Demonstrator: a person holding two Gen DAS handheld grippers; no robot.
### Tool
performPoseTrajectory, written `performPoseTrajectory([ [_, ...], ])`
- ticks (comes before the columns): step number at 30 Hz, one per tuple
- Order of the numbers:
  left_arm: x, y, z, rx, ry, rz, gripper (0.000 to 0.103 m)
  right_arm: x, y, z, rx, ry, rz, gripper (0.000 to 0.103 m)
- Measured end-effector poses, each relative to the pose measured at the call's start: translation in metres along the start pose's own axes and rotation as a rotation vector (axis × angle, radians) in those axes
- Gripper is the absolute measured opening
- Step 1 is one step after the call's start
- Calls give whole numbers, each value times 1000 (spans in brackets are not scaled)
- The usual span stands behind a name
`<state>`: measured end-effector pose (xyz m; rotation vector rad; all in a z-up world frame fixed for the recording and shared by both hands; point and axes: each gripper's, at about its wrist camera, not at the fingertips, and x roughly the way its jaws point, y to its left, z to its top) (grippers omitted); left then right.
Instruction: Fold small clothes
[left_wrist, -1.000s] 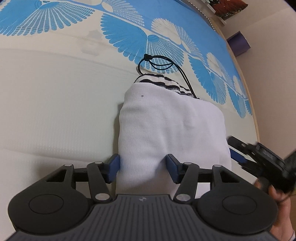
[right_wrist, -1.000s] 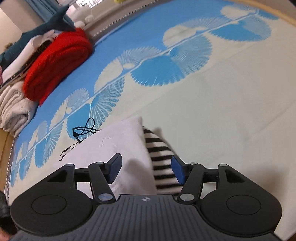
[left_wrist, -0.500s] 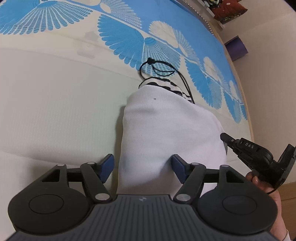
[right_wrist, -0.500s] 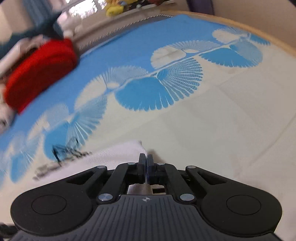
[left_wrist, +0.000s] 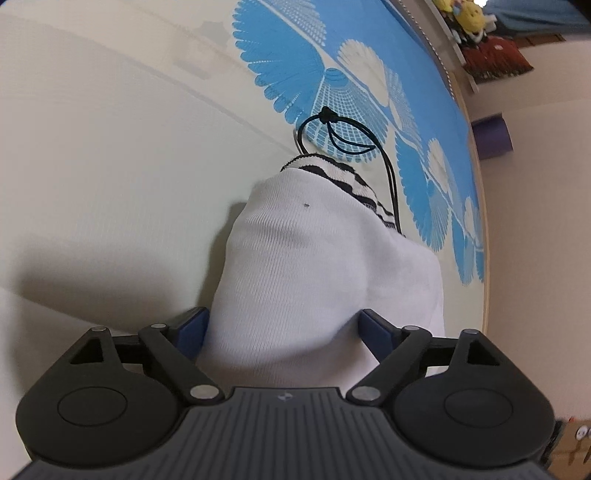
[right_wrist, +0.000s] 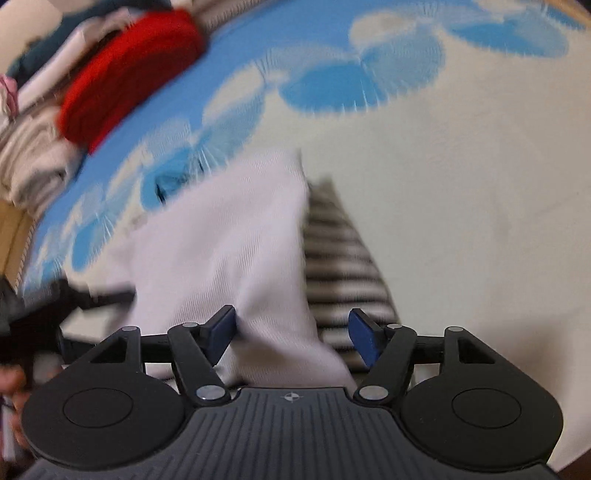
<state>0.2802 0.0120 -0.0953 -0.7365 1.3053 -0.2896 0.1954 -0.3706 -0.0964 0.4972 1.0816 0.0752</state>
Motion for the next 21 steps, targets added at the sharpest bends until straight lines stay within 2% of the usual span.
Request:
performPoseTrajectory([
  [2, 2, -3, 0, 6, -18, -4, 85, 7, -1, -3, 11, 6, 4, 46],
  [3, 1, -7, -1, 33, -36, 0, 75, 8, 0, -2, 22, 3, 24, 26],
  [4, -2, -10, -1, 62, -54, 6, 61, 9, 2, -2, 34, -6, 32, 18],
  [6, -16, -17, 2, 100, -105, -2, 44, 7, 10, -1, 37, -36, 27, 14],
  [7, -24, -20, 5, 117, -130, -15, 42, 7, 15, 0, 41, -50, 25, 13],
  [8, -37, -26, 7, 161, -174, -14, 42, 5, 19, -2, 48, -66, 29, 12],
  [11, -75, -47, 6, 347, -349, 64, 42, 0, 35, 6, 45, -138, 83, 11],
  [13, -95, -48, 9, 410, -439, 94, 43, 0, 56, 11, 11, -192, 126, 11],
  [14, -103, -45, 12, 412, -468, 102, 45, 1, 66, 12, -2, -215, 142, 11],
  [15, -109, -39, 17, 393, -492, 116, 52, 3, 76, 14, -8, -235, 157, 11],
  [16, -113, -33, 20, 364, -513, 142, 64, 5, 83, 15, -7, -248, 168, 11],
  [18, -123, -19, 27, 298, -568, 226, 74, 15, 97, 18, -14, -262, 167, 11],
  [19, -128, -13, 27, 286, -579, 240, 74, 22, 104, 19, -28, -254, 152, 11],
  [21, -137, -6, 26, 299, -543, 212, 71, 41, 115, 22, -64, -221, 103, 10],
])
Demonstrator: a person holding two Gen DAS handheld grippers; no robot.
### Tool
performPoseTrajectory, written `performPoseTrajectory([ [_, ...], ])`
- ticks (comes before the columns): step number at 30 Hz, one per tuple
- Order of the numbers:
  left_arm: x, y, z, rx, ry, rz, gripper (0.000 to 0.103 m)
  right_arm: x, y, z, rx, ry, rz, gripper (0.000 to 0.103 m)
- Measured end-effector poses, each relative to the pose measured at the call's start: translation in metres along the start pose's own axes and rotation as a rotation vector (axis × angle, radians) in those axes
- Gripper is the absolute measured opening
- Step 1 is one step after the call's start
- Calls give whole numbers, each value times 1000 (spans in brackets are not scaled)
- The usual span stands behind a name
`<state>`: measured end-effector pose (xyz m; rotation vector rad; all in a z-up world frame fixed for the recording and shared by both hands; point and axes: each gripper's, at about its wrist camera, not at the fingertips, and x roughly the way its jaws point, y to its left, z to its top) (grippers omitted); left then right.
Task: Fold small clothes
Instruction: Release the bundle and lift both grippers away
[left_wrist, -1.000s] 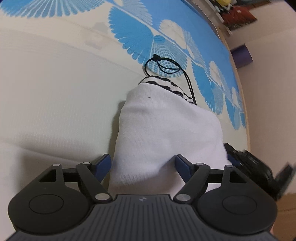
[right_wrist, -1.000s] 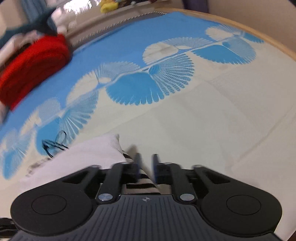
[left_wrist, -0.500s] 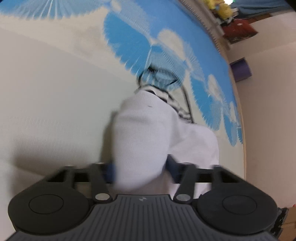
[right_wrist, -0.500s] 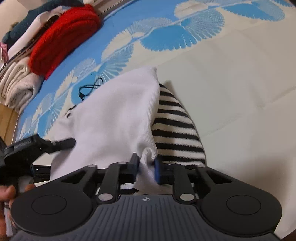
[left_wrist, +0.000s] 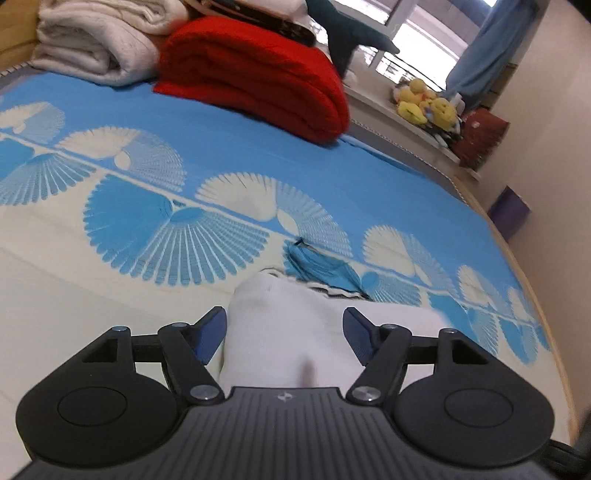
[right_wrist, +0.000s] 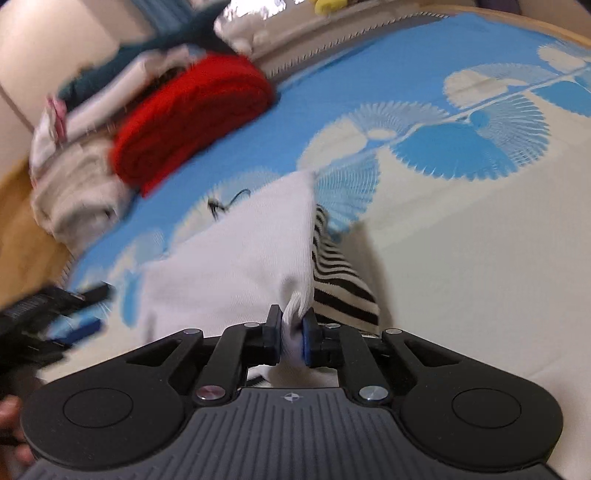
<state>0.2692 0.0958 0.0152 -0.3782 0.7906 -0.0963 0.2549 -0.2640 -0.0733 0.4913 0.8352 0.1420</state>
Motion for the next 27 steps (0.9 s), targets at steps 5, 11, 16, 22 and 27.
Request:
performPoseTrajectory([
  [5, -12, -12, -25, 194, 137, -102, 64, 27, -2, 1, 7, 39, -127, 10],
  [11, 24, -11, -64, 322, 329, 38, 72, 33, 4, -8, -18, 64, -171, 21],
  [16, -23, -11, -55, 291, 243, -19, 70, -2, 17, -13, -91, 2, -201, 44],
  [22, 10, -7, -89, 415, 501, 97, 78, 4, 16, -35, -215, 204, -198, 47],
  [27, -12, -17, -92, 449, 407, 151, 80, 4, 7, -39, -231, 237, -269, 59],
])
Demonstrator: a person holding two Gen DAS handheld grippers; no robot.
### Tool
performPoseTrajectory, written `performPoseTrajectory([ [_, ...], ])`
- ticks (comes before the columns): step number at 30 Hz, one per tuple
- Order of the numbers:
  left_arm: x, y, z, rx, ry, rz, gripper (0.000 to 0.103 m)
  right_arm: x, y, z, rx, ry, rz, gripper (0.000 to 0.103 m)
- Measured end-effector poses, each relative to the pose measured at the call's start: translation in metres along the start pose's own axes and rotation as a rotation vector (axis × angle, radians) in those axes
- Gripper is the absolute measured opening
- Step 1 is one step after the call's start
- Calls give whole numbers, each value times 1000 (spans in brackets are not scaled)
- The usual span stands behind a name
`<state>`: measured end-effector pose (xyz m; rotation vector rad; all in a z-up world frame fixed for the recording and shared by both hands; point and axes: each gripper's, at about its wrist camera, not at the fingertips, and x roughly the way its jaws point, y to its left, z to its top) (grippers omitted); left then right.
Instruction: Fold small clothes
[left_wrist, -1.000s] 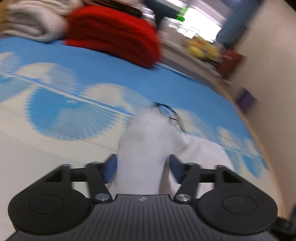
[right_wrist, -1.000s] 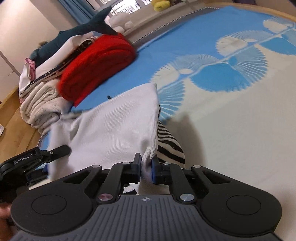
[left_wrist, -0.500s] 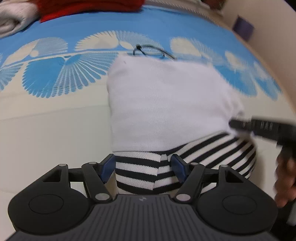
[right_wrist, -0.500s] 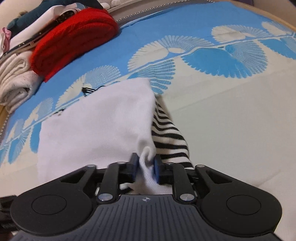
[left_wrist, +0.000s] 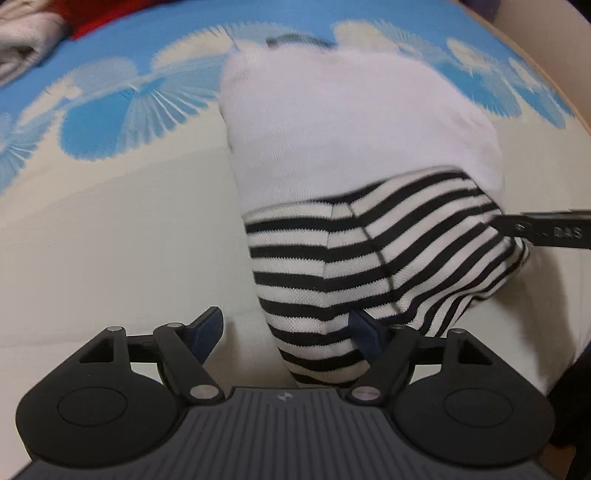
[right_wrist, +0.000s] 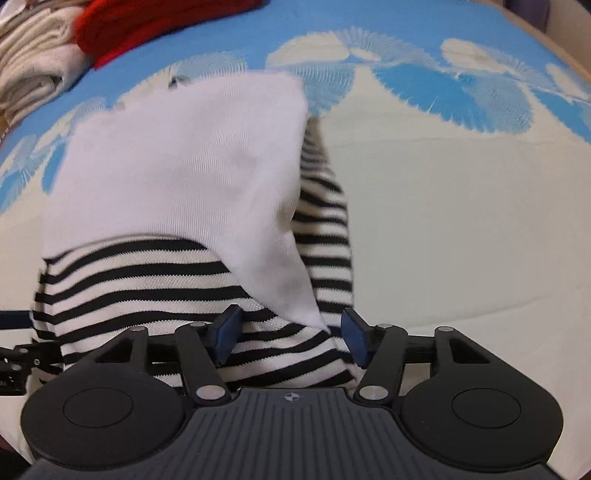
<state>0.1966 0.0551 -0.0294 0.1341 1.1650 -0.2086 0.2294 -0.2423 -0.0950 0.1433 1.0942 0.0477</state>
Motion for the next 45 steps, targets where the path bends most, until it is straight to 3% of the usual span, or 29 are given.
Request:
performPoseTrajectory([
  [5, -73, -2, -8, -92, -229, 91, 86, -69, -6, -10, -7, -179, -11, 58],
  [8, -117, -12, -24, -91, -339, 91, 88, -115, -10, -25, -5, -312, 6, 71],
  [10, -139, -22, -42, -72, -398, 91, 103, -138, -12, -39, 22, -382, 11, 82],
  [14, -159, -43, -78, -125, -475, 120, 103, -158, -6, -66, 26, -434, 33, 87],
  [16, -153, -49, -97, -198, -460, 81, 103, -162, -1, -78, 15, -435, 25, 89],
  [18, -143, -52, -108, -254, -368, 50, 102, -164, 5, -88, 10, -426, 24, 89],
  [21, -132, -57, -106, -257, -304, 39, 102, -166, 14, -95, -20, -411, 27, 89],
  [29, -120, -67, -101, -247, -318, 60, 102, -163, 42, -105, -192, -397, -6, 91],
  [45, -113, -68, -97, -247, -314, 40, 102, -149, 50, -105, -220, -371, -20, 92],
])
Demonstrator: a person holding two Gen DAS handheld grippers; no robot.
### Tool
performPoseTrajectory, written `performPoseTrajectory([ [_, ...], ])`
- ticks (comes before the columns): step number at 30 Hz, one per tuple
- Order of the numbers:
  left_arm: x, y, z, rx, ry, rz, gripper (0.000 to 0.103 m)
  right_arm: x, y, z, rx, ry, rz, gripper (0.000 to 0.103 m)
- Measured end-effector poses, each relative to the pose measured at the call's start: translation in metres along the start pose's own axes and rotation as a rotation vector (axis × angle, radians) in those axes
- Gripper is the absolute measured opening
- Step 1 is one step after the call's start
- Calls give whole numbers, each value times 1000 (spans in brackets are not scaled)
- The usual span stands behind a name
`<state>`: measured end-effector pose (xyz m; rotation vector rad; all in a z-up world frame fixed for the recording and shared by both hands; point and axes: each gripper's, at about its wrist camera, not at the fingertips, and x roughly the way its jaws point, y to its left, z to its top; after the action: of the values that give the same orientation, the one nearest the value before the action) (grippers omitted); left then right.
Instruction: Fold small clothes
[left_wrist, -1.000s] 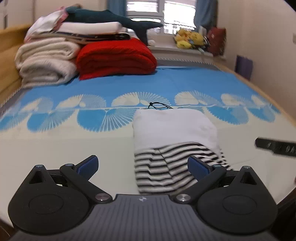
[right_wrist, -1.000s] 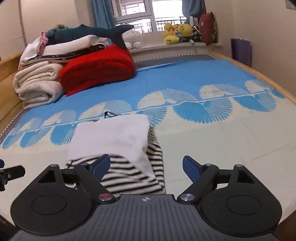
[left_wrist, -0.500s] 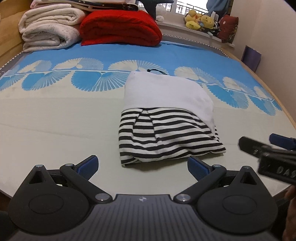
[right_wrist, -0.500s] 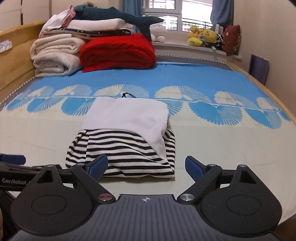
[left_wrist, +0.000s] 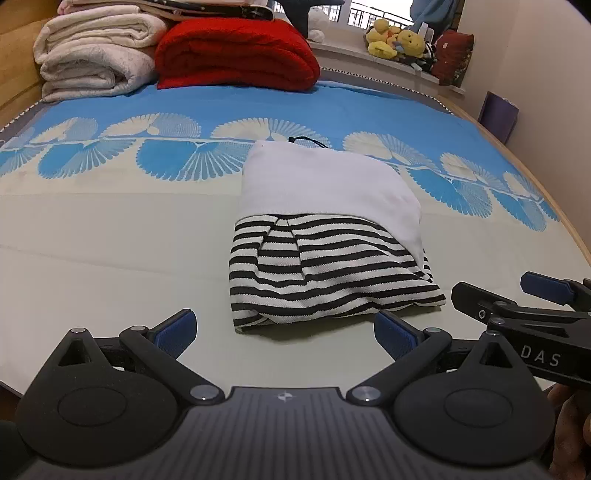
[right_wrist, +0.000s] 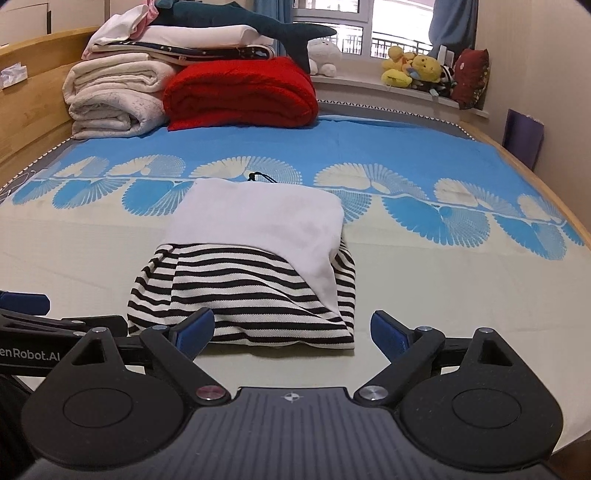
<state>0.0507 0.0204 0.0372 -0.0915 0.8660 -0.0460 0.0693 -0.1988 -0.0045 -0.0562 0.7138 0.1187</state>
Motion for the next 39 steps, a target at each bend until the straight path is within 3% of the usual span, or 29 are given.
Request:
performPoseTrajectory([
  [39, 4, -2, -5, 17, 7, 5, 102, 5, -3, -6, -12, 16, -12, 92],
])
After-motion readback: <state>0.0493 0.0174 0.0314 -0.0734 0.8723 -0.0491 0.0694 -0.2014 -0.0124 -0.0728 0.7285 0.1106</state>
